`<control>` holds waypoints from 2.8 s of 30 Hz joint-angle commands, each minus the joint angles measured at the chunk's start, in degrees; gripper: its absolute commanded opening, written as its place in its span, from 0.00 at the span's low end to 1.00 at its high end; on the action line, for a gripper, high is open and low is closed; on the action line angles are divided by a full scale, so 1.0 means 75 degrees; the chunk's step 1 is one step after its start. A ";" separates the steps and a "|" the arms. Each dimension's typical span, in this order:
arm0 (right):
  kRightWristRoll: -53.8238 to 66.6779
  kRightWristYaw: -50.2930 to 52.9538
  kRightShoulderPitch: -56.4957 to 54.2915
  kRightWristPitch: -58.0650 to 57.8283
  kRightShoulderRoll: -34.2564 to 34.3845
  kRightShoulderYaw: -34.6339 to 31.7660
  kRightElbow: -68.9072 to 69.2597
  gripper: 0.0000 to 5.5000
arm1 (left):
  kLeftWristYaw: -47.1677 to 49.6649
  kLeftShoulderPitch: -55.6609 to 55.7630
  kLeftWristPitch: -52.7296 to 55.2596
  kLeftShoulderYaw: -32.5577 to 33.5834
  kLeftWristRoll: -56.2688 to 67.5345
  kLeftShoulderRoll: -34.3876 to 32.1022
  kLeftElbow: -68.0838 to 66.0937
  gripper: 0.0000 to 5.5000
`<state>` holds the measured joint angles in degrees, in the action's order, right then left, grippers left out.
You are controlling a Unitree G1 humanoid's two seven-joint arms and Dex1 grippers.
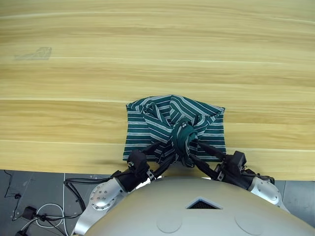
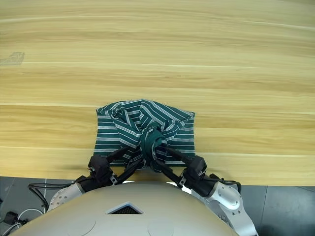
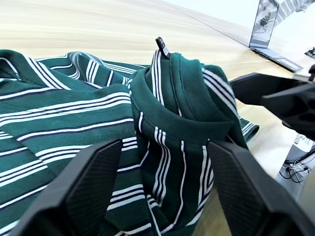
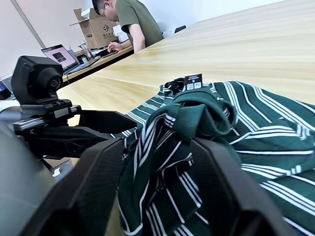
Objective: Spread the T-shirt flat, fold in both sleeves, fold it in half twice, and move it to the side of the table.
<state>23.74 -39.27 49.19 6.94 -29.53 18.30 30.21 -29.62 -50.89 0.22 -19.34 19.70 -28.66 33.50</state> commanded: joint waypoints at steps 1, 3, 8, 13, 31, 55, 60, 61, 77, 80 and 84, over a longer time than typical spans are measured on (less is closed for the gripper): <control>-0.0199 -0.0036 -0.0060 -0.0194 -0.0007 0.0298 0.0099 0.49 | -0.0388 -0.0118 -0.0003 -0.0552 -0.0072 -0.0079 -0.0013 0.59; -0.0174 -0.0020 -0.0117 -0.0306 0.0007 0.0386 0.0134 0.49 | -0.0338 -0.0080 -0.0052 -0.0569 -0.0103 -0.0021 -0.0036 0.59; -0.0356 0.0340 -0.0403 -0.0590 0.0275 0.0566 0.0043 0.49 | -0.0279 -0.0008 -0.0092 -0.0637 -0.0159 0.0021 -0.0069 0.59; -0.0832 0.0743 -0.0587 -0.1067 0.0348 0.0815 -0.0082 0.49 | -0.0264 0.0038 -0.0126 -0.0645 -0.0159 0.0020 -0.0079 0.59; -0.0949 0.0705 -0.0828 -0.1134 0.0261 0.0983 -0.0174 0.17 | -0.0221 0.0154 -0.0193 -0.0715 -0.0161 0.0057 -0.0218 0.59; -0.1288 0.0822 -0.2170 -0.1015 0.0812 0.1478 -0.0321 0.05 | -0.1793 0.0931 -0.0617 -0.1372 0.0826 -0.0182 -0.0487 0.59; -0.1289 0.0868 -0.2172 -0.0997 0.0845 0.1439 -0.0323 0.05 | -0.1586 0.0992 -0.0682 -0.1269 0.0731 -0.0128 -0.0599 0.59; -0.1290 0.0872 -0.2170 -0.0988 0.0844 0.1425 -0.0334 0.05 | -0.1574 0.1002 -0.0702 -0.1260 0.0711 -0.0125 -0.0611 0.59; -0.1345 0.0928 -0.2056 -0.0817 0.0853 0.1394 -0.0420 0.05 | -0.1232 0.1019 -0.1008 -0.1144 0.0382 -0.0036 -0.0770 0.37; -0.1347 0.0942 -0.2038 -0.0802 0.0868 0.1410 -0.0430 0.05 | -0.1206 0.1022 -0.1046 -0.1152 0.0335 -0.0038 -0.0817 0.34; -0.1338 0.0949 -0.2030 -0.0791 0.0879 0.1428 -0.0443 0.05 | -0.1177 0.1018 -0.1084 -0.1156 0.0270 -0.0052 -0.0831 0.30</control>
<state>14.35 -32.35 33.79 0.79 -23.09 28.85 27.49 -36.00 -41.08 -8.33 -22.67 22.70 -30.28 25.97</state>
